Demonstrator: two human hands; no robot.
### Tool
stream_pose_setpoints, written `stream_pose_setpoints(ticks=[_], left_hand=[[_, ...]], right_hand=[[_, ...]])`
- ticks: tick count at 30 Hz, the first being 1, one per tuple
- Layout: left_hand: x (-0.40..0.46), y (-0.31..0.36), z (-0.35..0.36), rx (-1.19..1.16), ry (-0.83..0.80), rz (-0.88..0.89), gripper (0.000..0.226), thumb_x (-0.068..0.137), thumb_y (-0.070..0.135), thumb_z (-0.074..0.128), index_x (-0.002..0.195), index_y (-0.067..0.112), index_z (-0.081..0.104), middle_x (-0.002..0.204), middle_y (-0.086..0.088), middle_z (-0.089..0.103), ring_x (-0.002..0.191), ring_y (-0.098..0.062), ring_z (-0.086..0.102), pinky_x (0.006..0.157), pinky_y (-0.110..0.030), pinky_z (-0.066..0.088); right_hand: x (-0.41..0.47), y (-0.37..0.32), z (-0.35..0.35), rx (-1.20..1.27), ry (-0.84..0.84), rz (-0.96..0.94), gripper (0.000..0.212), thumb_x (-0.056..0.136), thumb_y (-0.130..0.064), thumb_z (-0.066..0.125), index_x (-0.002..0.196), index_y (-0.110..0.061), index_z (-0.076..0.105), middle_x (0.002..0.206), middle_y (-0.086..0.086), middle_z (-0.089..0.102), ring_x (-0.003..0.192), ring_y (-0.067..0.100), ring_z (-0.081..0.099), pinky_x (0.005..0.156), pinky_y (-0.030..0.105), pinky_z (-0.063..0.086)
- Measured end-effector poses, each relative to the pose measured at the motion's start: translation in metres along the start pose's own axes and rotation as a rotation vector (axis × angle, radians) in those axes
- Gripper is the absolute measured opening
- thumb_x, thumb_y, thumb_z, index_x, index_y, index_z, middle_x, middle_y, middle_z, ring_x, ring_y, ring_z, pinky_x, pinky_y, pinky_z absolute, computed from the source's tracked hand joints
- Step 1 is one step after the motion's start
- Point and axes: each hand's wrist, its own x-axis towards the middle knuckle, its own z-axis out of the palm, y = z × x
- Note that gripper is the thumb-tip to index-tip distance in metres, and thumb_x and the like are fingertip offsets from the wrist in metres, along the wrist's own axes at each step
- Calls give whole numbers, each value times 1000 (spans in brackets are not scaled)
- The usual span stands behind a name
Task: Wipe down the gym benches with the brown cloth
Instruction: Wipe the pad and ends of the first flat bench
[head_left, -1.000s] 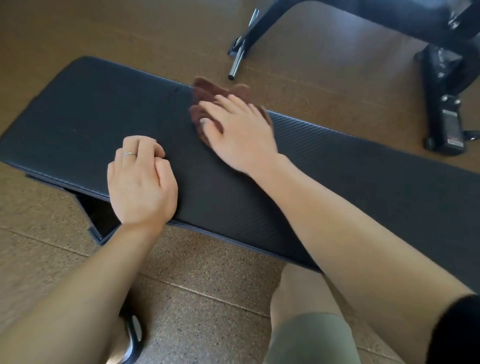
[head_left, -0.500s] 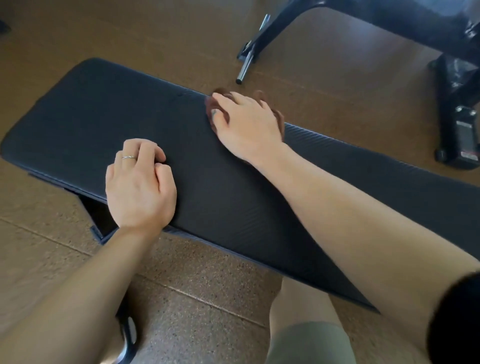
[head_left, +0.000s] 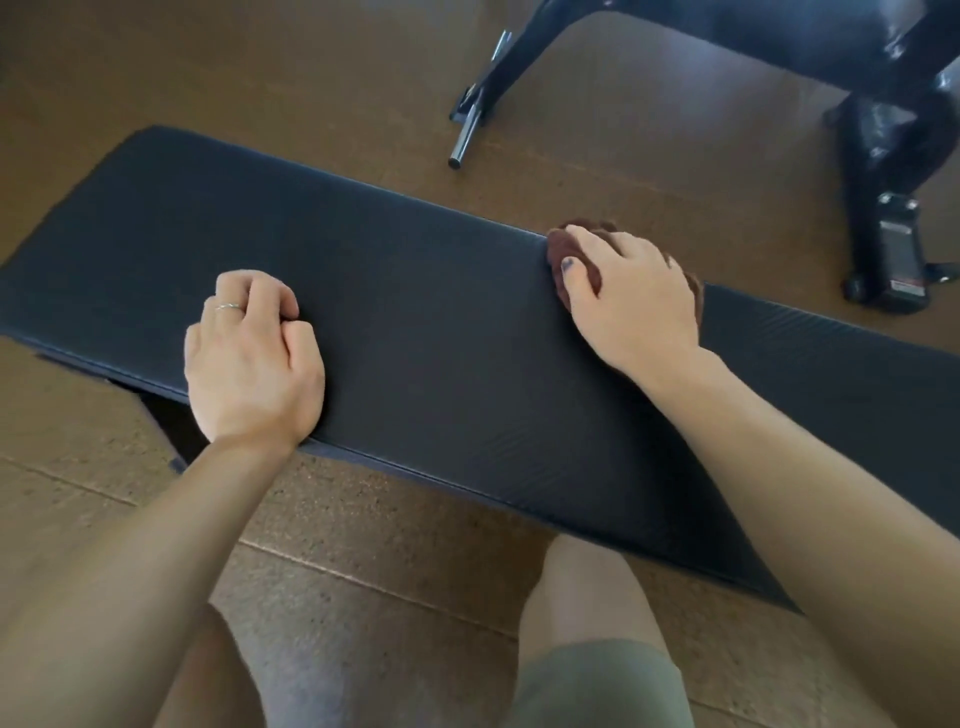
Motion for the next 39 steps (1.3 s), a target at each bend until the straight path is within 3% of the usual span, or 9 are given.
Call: stream_pose_setpoints(ticks=[3, 8, 16, 21, 24, 27, 33, 35, 39], left_hand=[[2, -5, 3, -1, -13, 36, 17, 87, 18, 35, 91, 13, 51, 114, -7, 53, 93, -32, 48, 89, -47, 38], [2, -13, 3, -23, -18, 80, 16, 88, 16, 35, 90, 13, 51, 112, -7, 53, 91, -30, 47, 85, -43, 34], [2, -16, -2, -63, -90, 95, 35, 92, 28, 25, 96, 13, 56, 114, -9, 56, 97, -32, 53, 89, -47, 39], [17, -26, -21, -132, -243, 205, 40, 100, 34, 27, 107, 13, 61, 120, -9, 58, 104, -28, 56, 92, -45, 43], [31, -61, -38, -11, -243, 341, 31, 105, 33, 36, 108, 16, 61, 117, -7, 58, 108, -28, 51, 92, -45, 40], [52, -101, -50, 56, -246, 372, 27, 105, 30, 39, 109, 15, 60, 116, -9, 56, 107, -30, 48, 92, -45, 38], [103, -137, -55, 161, -287, 419, 28, 105, 28, 41, 111, 9, 60, 117, -15, 60, 108, -35, 52, 97, -49, 43], [104, -139, -51, 179, -275, 438, 28, 104, 30, 39, 109, 10, 59, 116, -14, 60, 108, -36, 52, 96, -50, 43], [102, -141, -46, 181, -268, 454, 36, 100, 35, 29, 105, 13, 57, 112, -11, 58, 104, -33, 51, 92, -48, 42]], right_hand=[[26, -62, 25, -14, 0, -9, 51, 109, -44, 30, 155, -30, 45, 154, 6, 52, 142, 29, 45, 121, 48, 27], [44, -181, 72, -33, -5, -239, 49, 106, -42, 34, 152, -32, 49, 157, 3, 49, 147, 24, 39, 121, 49, 26], [-113, -150, 61, 40, -3, -196, 48, 108, -51, 34, 152, -37, 49, 163, -4, 42, 153, 23, 36, 126, 40, 15], [-62, -159, 54, 0, -12, -105, 53, 107, -52, 25, 153, -37, 47, 164, -6, 41, 155, 20, 33, 128, 44, 17], [-20, -169, 60, -17, 18, 8, 51, 109, -48, 28, 155, -36, 45, 165, -4, 40, 155, 21, 30, 128, 47, 20], [-37, -190, 67, -13, 31, 109, 51, 110, -48, 29, 157, -36, 41, 168, -1, 35, 157, 22, 26, 129, 49, 16], [-119, -240, 83, -13, 45, 43, 56, 105, -57, 26, 154, -38, 47, 164, -6, 40, 156, 21, 31, 128, 42, 12], [-101, -242, 80, -11, 27, 6, 56, 106, -56, 24, 154, -37, 47, 164, -6, 39, 156, 20, 30, 128, 41, 11], [-21, -237, 84, -18, 71, -51, 51, 109, -47, 29, 154, -33, 49, 163, -4, 44, 154, 21, 34, 126, 45, 21]])
